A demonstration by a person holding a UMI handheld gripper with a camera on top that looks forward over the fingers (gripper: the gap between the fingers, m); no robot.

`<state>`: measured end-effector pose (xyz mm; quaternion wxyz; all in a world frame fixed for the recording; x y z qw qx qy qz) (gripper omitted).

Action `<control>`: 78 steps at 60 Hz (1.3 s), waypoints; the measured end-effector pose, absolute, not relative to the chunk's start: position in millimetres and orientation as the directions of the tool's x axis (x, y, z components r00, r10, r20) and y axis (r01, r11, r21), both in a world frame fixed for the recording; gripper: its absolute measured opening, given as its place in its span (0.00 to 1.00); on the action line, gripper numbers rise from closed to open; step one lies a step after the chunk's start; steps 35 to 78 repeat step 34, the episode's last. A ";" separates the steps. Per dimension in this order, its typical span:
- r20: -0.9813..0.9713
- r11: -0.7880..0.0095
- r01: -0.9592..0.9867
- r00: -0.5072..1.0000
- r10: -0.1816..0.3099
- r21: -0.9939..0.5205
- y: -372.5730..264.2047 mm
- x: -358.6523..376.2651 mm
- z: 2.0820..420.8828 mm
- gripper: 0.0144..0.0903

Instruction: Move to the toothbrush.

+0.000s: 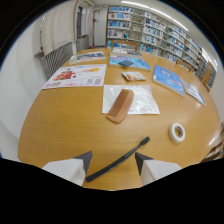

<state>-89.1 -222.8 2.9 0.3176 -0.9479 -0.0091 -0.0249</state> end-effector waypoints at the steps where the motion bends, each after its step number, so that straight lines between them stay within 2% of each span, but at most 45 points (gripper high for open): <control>1: 0.052 -0.798 0.033 0.999 0.002 -0.602 -221.6 -89.1 2.3 0.93; 78: 0.043 -0.795 0.029 0.999 0.003 -0.605 -211.7 -88.8 1.3 0.93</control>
